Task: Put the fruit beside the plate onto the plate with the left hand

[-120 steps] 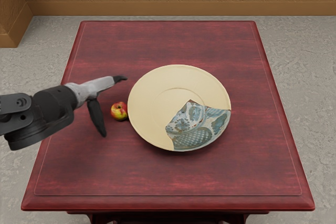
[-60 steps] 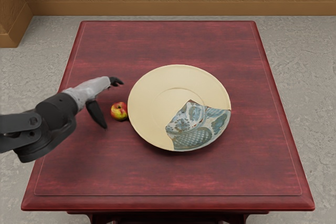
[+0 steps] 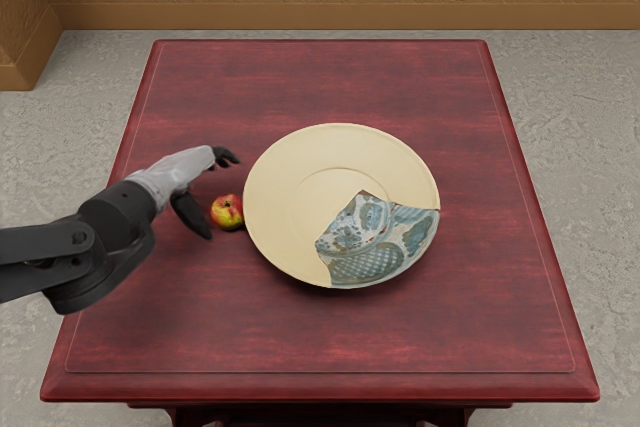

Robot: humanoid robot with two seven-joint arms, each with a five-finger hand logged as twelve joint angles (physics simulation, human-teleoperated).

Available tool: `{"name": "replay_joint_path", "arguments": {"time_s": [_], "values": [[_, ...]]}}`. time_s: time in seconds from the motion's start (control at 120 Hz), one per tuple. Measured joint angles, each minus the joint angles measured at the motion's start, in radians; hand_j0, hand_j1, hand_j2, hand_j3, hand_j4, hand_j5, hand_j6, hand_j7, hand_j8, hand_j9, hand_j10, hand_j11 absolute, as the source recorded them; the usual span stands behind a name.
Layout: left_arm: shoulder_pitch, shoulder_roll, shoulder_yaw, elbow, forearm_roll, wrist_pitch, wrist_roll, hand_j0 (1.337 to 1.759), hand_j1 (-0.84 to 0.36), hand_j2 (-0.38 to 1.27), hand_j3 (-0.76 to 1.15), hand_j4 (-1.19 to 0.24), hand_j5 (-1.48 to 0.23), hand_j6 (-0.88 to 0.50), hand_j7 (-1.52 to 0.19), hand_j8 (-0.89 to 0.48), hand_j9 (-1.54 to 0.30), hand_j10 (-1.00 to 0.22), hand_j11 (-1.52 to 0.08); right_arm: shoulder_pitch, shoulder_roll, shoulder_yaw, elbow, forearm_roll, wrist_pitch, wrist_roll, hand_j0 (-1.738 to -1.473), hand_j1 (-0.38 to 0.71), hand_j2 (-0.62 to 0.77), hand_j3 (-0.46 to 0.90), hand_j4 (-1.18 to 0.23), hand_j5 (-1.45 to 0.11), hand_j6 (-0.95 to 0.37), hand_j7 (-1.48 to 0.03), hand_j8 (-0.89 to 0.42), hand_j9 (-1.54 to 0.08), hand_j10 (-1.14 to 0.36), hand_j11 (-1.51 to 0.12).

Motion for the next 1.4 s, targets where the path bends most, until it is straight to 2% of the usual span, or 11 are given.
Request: {"name": "replay_joint_path", "arguments": {"time_s": [0.175,0.225,0.442,0.808,1.008,1.033,1.108,1.217,1.275,1.4], "values": [[0.024,-0.003,-0.002,0.025,-0.012,0.066,0.000,1.658,0.03,0.06,0.00,-0.27,-0.35,-0.27,-0.35,-0.27,-0.35,-0.27,-0.35,0.000,0.000,0.000,0.000,0.000,0.000,0.000,-1.658,-0.33,0.00,0.00,-0.01,-0.02,-0.01,-0.02,-0.01,-0.02,-0.01,-0.02],[0.044,-0.039,-0.004,0.027,-0.018,0.080,0.000,1.658,0.03,0.06,0.00,-0.27,-0.35,-0.27,-0.35,-0.27,-0.35,-0.27,-0.35,0.000,0.000,0.000,0.000,0.000,0.000,0.000,-1.658,-0.33,0.00,0.00,-0.01,-0.02,-0.01,-0.02,-0.01,-0.02,-0.01,-0.02],[0.043,-0.063,-0.005,0.030,-0.034,0.108,0.000,1.658,0.02,0.06,0.00,-0.28,-0.36,-0.28,-0.36,-0.28,-0.36,-0.28,-0.36,0.000,0.000,0.000,-0.001,0.000,0.000,0.000,-1.658,-0.33,0.00,0.00,-0.01,-0.02,-0.01,-0.02,-0.01,-0.02,-0.01,-0.02],[0.063,-0.085,-0.001,0.043,-0.037,0.129,0.000,1.658,-0.08,0.07,0.00,-0.36,-0.46,-0.36,-0.46,-0.36,-0.46,-0.36,-0.46,0.000,0.000,0.000,0.000,0.000,0.000,0.000,-1.658,-0.33,0.00,0.00,-0.01,-0.02,-0.01,-0.02,-0.01,-0.02,-0.01,-0.02],[0.079,-0.083,-0.002,0.044,-0.037,0.133,0.000,1.658,-0.18,0.09,0.00,-0.45,-0.58,-0.45,-0.58,-0.45,-0.58,-0.45,-0.56,0.000,0.000,0.000,0.000,0.000,0.000,0.000,-1.658,-0.33,0.00,0.00,-0.01,-0.02,-0.01,-0.02,-0.01,-0.02,-0.01,-0.02],[0.081,-0.083,-0.002,0.043,-0.035,0.134,-0.001,1.657,-0.19,0.10,0.02,-0.46,-0.59,-0.46,-0.59,-0.46,-0.59,-0.42,-0.60,0.000,0.000,0.000,0.000,0.000,0.000,0.000,-1.658,-0.33,0.00,0.00,-0.01,-0.02,-0.01,-0.02,-0.01,-0.02,-0.01,-0.02],[0.083,-0.083,-0.003,0.043,-0.033,0.135,-0.001,1.658,-0.23,0.14,0.09,-0.50,-0.63,-0.48,-0.63,-0.49,-0.64,-0.42,-0.60,0.000,0.000,0.000,0.000,0.000,0.000,0.000,-1.658,-0.33,0.00,0.00,-0.01,-0.02,-0.01,-0.02,-0.01,-0.02,-0.01,-0.02],[0.084,-0.083,-0.004,0.043,-0.034,0.139,-0.001,1.658,-0.28,0.15,0.05,-0.54,-0.70,-0.50,-0.70,-0.54,-0.70,-0.46,-0.53,0.000,0.000,0.000,-0.001,0.000,0.000,0.000,-1.658,-0.33,0.00,0.00,-0.01,-0.02,-0.01,-0.02,-0.01,-0.02,-0.01,-0.02],[0.083,-0.085,-0.006,0.044,-0.036,0.140,0.000,1.657,-0.29,0.18,0.04,-0.58,-0.75,-0.48,-0.75,-0.53,-0.76,-0.45,-0.57,0.000,0.000,0.000,0.000,0.000,0.000,0.000,-1.658,-0.33,0.00,0.00,-0.01,-0.02,-0.01,-0.02,-0.01,-0.02,-0.01,-0.02],[0.085,-0.085,-0.009,0.044,-0.037,0.141,0.001,1.654,-0.29,0.25,0.02,-0.60,-0.89,-0.44,-0.89,-0.48,-0.89,-0.51,-0.64,0.000,0.000,0.000,0.000,0.000,0.000,0.000,-1.658,-0.33,0.00,0.00,-0.01,-0.02,-0.01,-0.02,-0.01,-0.02,-0.01,-0.02]]}}
